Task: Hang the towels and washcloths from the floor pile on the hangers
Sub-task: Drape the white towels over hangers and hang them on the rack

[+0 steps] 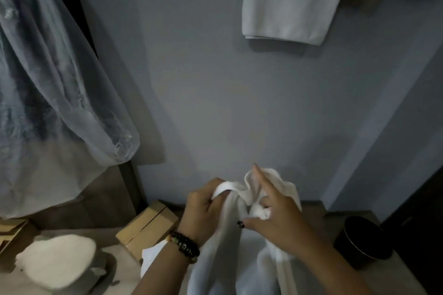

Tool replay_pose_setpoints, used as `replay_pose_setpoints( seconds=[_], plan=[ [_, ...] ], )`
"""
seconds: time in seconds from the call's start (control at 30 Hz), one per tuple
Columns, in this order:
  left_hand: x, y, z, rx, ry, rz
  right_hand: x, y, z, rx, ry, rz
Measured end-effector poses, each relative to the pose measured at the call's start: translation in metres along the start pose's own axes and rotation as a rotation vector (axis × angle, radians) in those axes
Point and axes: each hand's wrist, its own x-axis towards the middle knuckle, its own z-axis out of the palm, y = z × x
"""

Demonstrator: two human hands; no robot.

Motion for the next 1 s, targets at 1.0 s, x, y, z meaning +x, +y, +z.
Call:
replay_pose_setpoints(
  seconds=[1.0],
  plan=[
    [0.003,-0.004,-0.002,0.066,-0.046,-0.037,0.011,0.014,0.012,-0.014,-0.036,0.031]
  ],
)
